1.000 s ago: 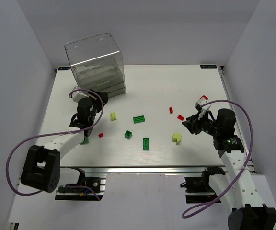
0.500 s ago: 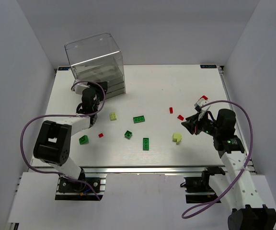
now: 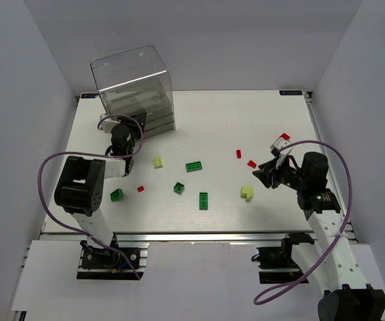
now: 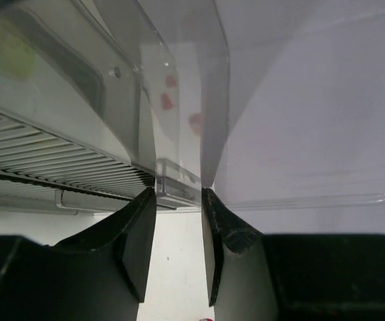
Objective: Sort the legos into containers by color
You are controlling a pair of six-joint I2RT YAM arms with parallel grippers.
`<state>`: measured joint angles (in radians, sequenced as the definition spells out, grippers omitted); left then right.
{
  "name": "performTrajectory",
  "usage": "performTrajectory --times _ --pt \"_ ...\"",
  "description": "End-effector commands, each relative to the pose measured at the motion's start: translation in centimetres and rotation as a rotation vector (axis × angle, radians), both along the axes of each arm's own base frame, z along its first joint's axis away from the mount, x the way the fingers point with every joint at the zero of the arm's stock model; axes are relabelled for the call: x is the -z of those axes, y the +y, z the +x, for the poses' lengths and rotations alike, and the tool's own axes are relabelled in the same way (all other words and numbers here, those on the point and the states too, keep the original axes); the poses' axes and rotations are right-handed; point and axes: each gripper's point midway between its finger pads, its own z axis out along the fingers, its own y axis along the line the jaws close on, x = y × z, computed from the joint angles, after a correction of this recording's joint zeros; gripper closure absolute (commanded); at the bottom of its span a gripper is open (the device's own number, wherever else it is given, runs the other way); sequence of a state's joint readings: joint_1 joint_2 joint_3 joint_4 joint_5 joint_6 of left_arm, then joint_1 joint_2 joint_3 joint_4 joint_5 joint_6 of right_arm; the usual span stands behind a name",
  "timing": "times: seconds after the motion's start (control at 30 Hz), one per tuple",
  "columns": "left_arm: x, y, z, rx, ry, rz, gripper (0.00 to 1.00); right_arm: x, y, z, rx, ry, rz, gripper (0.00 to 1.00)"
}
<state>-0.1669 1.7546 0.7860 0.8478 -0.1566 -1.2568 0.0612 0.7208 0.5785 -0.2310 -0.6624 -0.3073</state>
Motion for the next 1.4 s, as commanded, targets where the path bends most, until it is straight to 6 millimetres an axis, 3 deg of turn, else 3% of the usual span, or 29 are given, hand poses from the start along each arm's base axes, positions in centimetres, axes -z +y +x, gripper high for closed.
performTrajectory --times 0.0,0.07,0.3,0.4,0.57,0.77,0.9,1.07,1.37 --pt "-3.1 0.2 0.7 0.012 -0.112 -0.055 0.58 -0.5 0.4 0.1 -0.031 -0.037 0.0 0.58" --pt "-3.0 0.0 0.8 0.021 -0.118 -0.068 0.6 -0.5 0.4 0.1 -0.033 -0.036 0.0 0.58" --pt "-3.3 -0.3 -0.2 0.063 -0.193 -0.083 0.84 -0.1 0.5 0.0 -0.042 -0.029 -0.006 0.59" --pt "-3.7 -0.5 -1.1 0.084 -0.222 -0.079 0.87 0.0 0.6 -0.1 -0.053 -0.031 -0.008 0.59" --pt "-6.3 -1.2 -2.2 0.131 -0.291 -0.057 0.9 0.5 0.7 -0.3 -0.066 -0.018 -0.009 0.59" --pt "-10.8 -2.5 -3.6 0.214 -0.389 -0.012 0.89 1.5 0.7 -0.2 -0.073 0.016 -0.018 0.59" --pt "-12.5 -2.7 -3.6 0.226 -0.395 0.059 0.88 1.8 0.7 -0.2 -0.071 0.033 -0.018 0.59" --pt "-13.4 -2.4 -3.8 0.221 -0.419 0.143 0.8 2.1 0.7 -0.2 -0.074 0.042 -0.023 0.59" --pt "-13.4 -1.4 -3.6 0.197 -0.426 0.179 0.68 2.4 0.7 -0.2 -0.078 0.047 -0.031 0.59"
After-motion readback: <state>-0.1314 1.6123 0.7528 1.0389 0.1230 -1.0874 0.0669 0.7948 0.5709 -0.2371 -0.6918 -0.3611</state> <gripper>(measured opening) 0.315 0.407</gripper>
